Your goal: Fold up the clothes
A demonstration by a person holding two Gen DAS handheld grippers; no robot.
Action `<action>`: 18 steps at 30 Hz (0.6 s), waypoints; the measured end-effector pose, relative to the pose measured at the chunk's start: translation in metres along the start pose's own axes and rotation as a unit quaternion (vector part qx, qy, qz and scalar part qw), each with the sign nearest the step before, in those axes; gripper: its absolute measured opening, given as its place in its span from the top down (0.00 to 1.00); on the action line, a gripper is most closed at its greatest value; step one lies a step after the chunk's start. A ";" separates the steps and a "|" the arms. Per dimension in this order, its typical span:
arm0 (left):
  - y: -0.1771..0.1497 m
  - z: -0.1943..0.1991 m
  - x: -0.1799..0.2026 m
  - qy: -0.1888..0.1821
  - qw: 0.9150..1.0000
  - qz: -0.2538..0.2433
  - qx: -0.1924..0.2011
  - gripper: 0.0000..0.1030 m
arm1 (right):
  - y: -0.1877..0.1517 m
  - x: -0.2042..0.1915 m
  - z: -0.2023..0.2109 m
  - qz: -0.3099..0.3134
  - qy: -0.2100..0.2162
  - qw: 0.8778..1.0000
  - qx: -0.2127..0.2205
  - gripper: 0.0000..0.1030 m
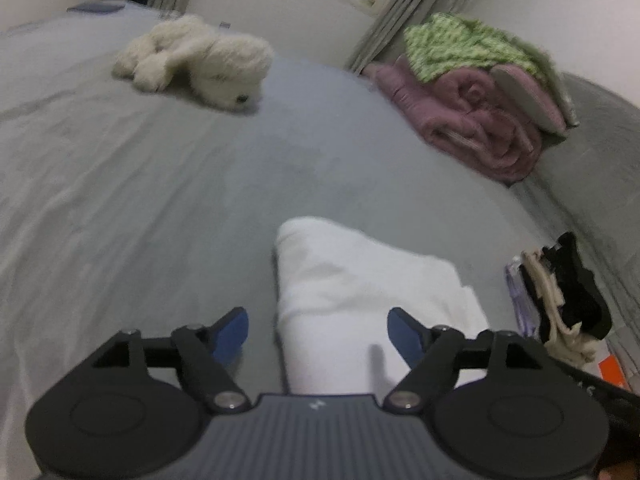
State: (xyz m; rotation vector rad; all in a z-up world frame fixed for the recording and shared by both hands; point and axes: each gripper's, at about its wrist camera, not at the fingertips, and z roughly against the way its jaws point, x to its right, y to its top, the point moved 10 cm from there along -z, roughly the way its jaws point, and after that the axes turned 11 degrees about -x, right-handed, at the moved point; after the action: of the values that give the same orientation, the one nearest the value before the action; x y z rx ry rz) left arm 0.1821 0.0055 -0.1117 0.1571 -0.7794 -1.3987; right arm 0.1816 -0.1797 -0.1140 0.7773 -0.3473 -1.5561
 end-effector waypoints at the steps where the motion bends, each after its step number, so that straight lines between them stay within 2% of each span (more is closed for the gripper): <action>1: -0.002 0.000 -0.002 0.005 1.000 0.001 -0.009 0.21 | 0.000 0.000 0.001 0.002 -0.002 1.000 -0.004 0.29; 6: -0.013 -0.002 -0.007 0.028 0.999 -0.008 -0.042 0.18 | -0.005 0.001 0.005 0.000 -0.007 1.000 -0.025 0.25; 18: -0.017 -0.001 -0.010 0.028 0.997 -0.002 -0.066 0.13 | -0.011 0.012 0.008 -0.020 0.002 0.998 -0.059 0.15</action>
State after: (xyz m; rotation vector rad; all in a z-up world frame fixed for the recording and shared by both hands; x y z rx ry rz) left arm 0.1692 0.0108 -0.1257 0.0954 -0.6385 -1.4391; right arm 0.1684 -0.1911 -0.1182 0.6995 -0.2359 -1.5964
